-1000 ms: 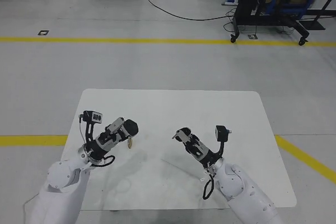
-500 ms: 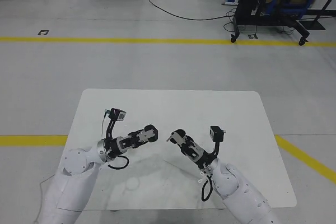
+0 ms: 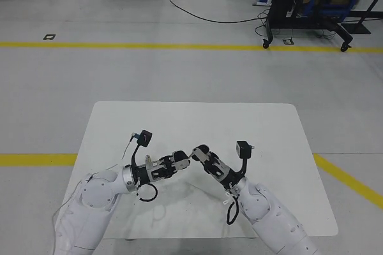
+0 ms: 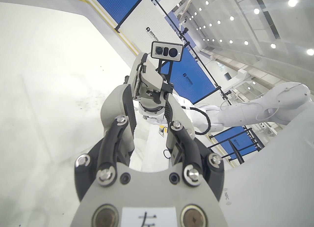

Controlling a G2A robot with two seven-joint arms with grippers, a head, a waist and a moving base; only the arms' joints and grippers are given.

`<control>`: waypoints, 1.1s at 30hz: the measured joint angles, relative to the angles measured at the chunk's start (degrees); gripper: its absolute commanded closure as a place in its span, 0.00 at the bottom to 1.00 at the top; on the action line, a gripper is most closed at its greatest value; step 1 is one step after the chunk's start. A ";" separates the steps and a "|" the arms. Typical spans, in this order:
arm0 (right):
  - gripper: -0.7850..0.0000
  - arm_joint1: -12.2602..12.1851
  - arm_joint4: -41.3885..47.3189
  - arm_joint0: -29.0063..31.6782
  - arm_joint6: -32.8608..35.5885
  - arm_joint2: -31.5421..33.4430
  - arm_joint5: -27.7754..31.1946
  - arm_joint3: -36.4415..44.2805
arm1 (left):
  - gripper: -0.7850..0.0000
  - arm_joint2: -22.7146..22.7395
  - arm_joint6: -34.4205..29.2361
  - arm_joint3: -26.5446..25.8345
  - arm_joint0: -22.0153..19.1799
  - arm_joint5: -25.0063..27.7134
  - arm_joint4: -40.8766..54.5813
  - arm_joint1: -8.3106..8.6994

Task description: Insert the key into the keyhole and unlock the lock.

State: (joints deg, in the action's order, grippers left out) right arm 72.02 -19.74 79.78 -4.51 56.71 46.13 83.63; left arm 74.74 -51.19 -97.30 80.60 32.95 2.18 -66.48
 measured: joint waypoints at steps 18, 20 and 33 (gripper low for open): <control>1.00 0.68 0.40 -0.73 1.67 0.04 -0.17 -1.05 | 1.00 -0.57 4.38 1.71 -1.13 -2.86 -1.86 0.63; 1.00 0.70 0.33 -0.60 1.76 0.21 -0.17 -0.95 | 1.00 -0.22 5.26 1.81 -1.20 -3.02 -1.57 0.71; 1.00 0.85 1.13 0.15 2.84 0.78 0.71 -0.25 | 0.01 -0.42 3.61 2.15 -0.93 -1.08 2.30 1.26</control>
State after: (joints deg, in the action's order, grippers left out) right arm 72.87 -18.61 79.93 -1.67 57.50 46.84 83.38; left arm 74.32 -47.57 -95.15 79.67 31.87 4.48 -65.22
